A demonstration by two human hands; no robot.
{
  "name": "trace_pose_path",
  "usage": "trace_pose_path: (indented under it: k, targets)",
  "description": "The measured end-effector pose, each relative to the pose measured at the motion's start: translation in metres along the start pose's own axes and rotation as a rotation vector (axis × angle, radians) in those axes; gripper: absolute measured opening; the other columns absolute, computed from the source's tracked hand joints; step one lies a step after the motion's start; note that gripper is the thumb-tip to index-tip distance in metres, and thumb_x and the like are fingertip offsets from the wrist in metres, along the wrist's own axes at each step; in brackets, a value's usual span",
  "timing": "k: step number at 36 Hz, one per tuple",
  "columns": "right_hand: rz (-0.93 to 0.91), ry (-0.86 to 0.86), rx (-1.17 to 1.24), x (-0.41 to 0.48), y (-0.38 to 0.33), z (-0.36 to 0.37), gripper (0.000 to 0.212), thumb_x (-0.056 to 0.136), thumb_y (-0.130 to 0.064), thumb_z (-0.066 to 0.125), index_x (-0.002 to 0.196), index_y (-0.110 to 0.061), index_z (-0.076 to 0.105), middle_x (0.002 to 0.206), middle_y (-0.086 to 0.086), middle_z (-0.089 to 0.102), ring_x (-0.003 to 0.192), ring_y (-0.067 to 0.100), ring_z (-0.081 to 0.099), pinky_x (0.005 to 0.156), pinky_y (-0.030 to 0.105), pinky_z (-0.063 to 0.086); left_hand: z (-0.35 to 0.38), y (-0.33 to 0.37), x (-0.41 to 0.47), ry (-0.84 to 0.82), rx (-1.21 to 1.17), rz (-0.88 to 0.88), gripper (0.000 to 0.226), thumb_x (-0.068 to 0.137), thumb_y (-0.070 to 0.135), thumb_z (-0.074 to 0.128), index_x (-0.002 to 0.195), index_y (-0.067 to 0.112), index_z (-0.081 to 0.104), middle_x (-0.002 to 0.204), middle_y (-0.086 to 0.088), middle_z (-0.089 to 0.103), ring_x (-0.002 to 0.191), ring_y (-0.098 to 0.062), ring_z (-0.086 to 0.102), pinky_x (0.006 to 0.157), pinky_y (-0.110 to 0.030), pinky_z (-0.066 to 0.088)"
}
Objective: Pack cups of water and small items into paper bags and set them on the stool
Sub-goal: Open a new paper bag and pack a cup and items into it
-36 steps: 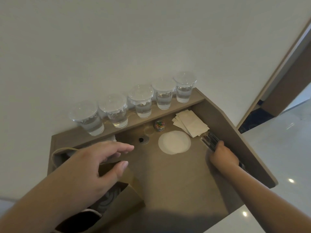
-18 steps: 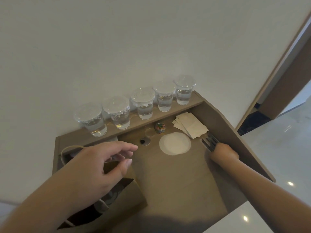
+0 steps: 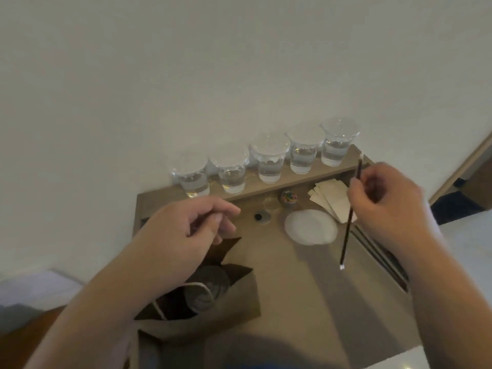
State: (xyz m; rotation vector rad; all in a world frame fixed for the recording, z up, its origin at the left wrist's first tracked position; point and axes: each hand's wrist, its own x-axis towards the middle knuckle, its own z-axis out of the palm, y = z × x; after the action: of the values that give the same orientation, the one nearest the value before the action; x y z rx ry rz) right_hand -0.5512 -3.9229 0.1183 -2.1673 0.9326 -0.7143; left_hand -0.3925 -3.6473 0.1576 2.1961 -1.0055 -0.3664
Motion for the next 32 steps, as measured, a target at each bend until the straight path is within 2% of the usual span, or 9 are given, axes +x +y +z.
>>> trace_pose_path:
  k: [3,6,8,13,17,24,28,30,32]
  targets:
    - [-0.205,0.023,0.296,-0.019,-0.067,-0.008,0.012,0.097,-0.028,0.066,0.091,-0.018,0.062,0.075,0.008,0.067,0.067,0.036,0.065,0.064,0.055,0.057,-0.013,-0.010,-0.012,0.003,0.033,-0.058,0.029,0.106,0.018,0.051,0.103,0.040,0.070,0.092,0.022,0.072,0.088,-0.001,0.070,0.077,-0.020,0.054]
    - [-0.344,-0.078,0.541,-0.033,-0.108,-0.007,0.009,0.099,-0.018,0.065,0.090,-0.019,0.064,0.074,0.011,0.072,0.057,0.029,0.068,0.053,0.032,0.052,-0.025,-0.026,-0.027,-0.049,0.044,-0.138,0.030,0.107,0.014,0.049,0.095,0.034,0.068,0.089,0.017,0.072,0.082,-0.004,0.072,0.075,-0.022,0.057]
    - [-0.398,-0.176,0.641,-0.040,-0.127,0.003,0.023,0.102,-0.007,0.063,0.088,-0.025,0.064,0.075,0.009,0.073,0.055,0.024,0.069,0.051,0.022,0.051,-0.029,-0.040,-0.036,-0.080,0.094,-0.198,0.029,0.107,0.017,0.049,0.093,0.035,0.067,0.089,0.022,0.071,0.084,0.000,0.071,0.080,-0.024,0.058]
    - [-0.482,-0.485,0.378,-0.055,-0.145,0.054,0.007,0.093,-0.023,0.069,0.090,-0.029,0.067,0.084,-0.003,0.073,0.075,0.016,0.072,0.062,0.022,0.057,-0.025,-0.070,-0.054,-0.062,0.209,-0.222,0.018,0.104,0.032,0.055,0.109,0.049,0.060,0.091,0.022,0.070,0.089,0.001,0.067,0.086,-0.027,0.059]
    - [-0.519,-0.565,0.020,-0.072,-0.145,0.096,0.004,0.087,-0.040,0.065,0.089,-0.037,0.062,0.090,-0.024,0.068,0.080,0.002,0.066,0.067,0.017,0.053,-0.025,-0.077,-0.065,0.086,0.130,-0.246,0.051,0.105,0.022,0.051,0.139,0.057,0.040,0.102,0.026,0.063,0.096,0.001,0.065,0.091,-0.024,0.056]
    - [-0.429,-0.842,-0.120,-0.070,-0.135,0.126,0.005,0.097,-0.039,0.067,0.098,-0.043,0.066,0.087,-0.019,0.073,0.082,-0.004,0.069,0.077,0.024,0.061,-0.029,-0.089,-0.079,0.189,0.068,-0.270,0.059,0.105,0.016,0.050,0.143,0.059,0.037,0.112,0.031,0.057,0.094,0.002,0.067,0.090,-0.028,0.059]
    - [-0.299,-1.122,-0.062,-0.071,-0.137,0.131,0.044,0.101,-0.051,0.062,0.143,-0.049,0.049,0.097,-0.026,0.077,0.093,-0.009,0.071,0.087,0.023,0.057,-0.030,-0.093,-0.080,0.183,0.034,-0.252,0.056,0.105,0.016,0.049,0.142,0.056,0.040,0.113,0.028,0.060,0.097,0.000,0.068,0.092,-0.028,0.058]
    - [-0.292,-1.084,0.014,-0.070,-0.136,0.131,0.059,0.100,-0.055,0.059,0.153,-0.051,0.035,0.097,-0.022,0.079,0.089,-0.005,0.073,0.083,0.023,0.055,-0.030,-0.092,-0.080,0.172,0.025,-0.231,0.055,0.105,0.016,0.049,0.142,0.056,0.041,0.114,0.028,0.060,0.099,0.001,0.067,0.093,-0.028,0.058]
    - [-0.265,-0.981,0.127,-0.067,-0.134,0.129,0.057,0.095,-0.058,0.056,0.151,-0.048,0.043,0.093,-0.012,0.080,0.085,0.003,0.076,0.083,0.032,0.060,-0.029,-0.091,-0.079,0.172,0.044,-0.208,0.054,0.105,0.016,0.049,0.141,0.056,0.042,0.114,0.028,0.060,0.102,0.001,0.065,0.093,-0.028,0.058]
